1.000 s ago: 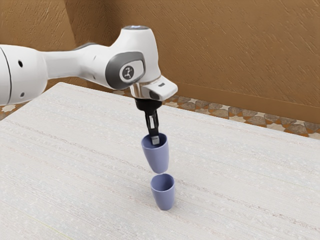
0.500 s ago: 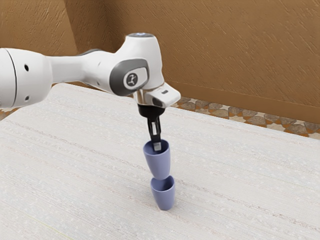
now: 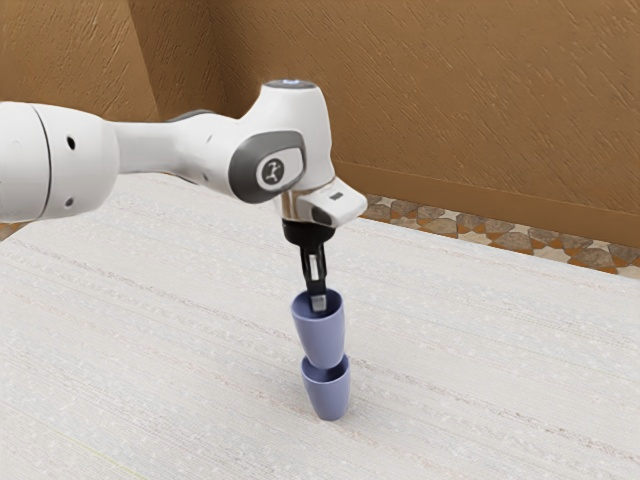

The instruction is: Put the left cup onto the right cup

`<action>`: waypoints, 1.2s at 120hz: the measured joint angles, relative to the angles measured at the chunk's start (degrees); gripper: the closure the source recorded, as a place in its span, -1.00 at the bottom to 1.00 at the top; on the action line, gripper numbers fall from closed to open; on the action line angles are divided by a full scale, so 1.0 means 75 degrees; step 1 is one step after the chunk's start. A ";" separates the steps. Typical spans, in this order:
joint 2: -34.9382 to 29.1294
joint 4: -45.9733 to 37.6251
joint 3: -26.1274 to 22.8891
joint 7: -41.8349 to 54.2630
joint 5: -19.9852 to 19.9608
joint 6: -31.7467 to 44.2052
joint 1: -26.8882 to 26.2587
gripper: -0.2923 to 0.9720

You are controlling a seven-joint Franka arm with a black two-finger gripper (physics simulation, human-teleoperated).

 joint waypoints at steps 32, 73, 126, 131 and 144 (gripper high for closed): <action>0.0008 -0.0053 -0.0001 -0.0003 -0.0005 0.0030 -0.0022 0.70; 0.0019 -0.0221 -0.0002 -0.0003 -0.0079 0.0169 -0.0022 0.70; 0.0061 -0.0329 0.0000 -0.0001 -0.0098 0.0252 -0.0023 0.70; 0.0058 -0.0331 0.0000 0.0000 -0.0100 0.0262 -0.0023 0.70; 0.0061 -0.0333 0.0000 0.0002 -0.0102 0.0279 -0.0023 0.70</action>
